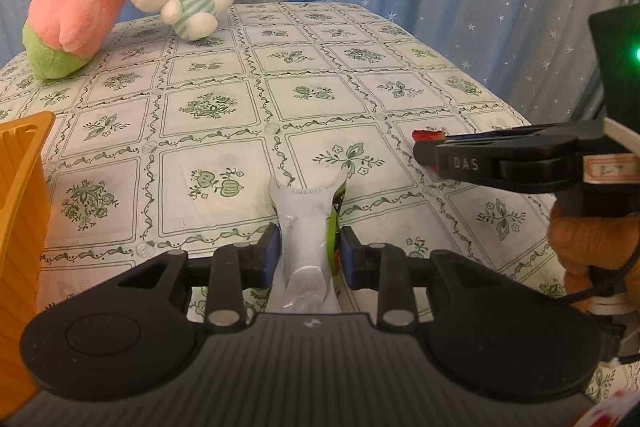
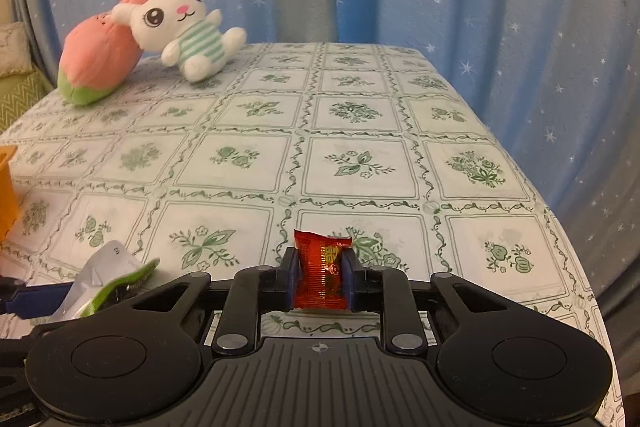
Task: Organize snacks
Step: 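Grasp the small red wrapped candy with the right gripper, then carry the clear packet with the left gripper over the tray while the right gripper carries the red candy there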
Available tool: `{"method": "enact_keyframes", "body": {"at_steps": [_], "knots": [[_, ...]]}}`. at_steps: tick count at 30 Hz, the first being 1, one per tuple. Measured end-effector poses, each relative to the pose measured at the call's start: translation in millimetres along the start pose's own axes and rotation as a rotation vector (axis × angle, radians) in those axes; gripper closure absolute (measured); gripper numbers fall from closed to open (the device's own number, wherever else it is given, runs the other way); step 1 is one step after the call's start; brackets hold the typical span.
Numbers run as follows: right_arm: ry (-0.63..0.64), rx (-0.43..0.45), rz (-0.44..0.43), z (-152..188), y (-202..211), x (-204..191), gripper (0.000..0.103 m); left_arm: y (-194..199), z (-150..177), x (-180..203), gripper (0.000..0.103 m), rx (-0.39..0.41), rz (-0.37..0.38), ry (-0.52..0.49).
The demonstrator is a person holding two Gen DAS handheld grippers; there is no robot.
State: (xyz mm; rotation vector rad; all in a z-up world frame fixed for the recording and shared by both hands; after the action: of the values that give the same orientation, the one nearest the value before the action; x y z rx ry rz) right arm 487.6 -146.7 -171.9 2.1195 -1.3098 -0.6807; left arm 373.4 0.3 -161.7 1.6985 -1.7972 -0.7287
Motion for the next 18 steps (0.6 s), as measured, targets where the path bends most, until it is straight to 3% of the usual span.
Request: {"method": "enact_keyframes", "body": {"at_steps": [8,18], "knots": [[-0.072,-0.029,-0.037,10.4,32.7,-7.2,0.081,22.7,3.7,-0.7,0.075,0.003,-0.007,0.025],[-0.145,-0.061,-0.072,27.3,112.0,-33.1,0.081,92.4,17.6,3.0,0.075,0.016,-0.003,0.066]]}}
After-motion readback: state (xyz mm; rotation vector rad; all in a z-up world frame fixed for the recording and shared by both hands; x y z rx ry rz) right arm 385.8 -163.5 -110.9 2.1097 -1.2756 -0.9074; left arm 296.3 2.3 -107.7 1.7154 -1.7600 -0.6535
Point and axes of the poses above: each gripper's, at about its wrist camera, not at the fingertips, and y roughly against the way its jaws point, x to its right, z to its underside, the point moved 1 cm from there along -y, roughly the way its jaws point, and after that the axes turned 5 degrees about -z, right-handed, at the moved point
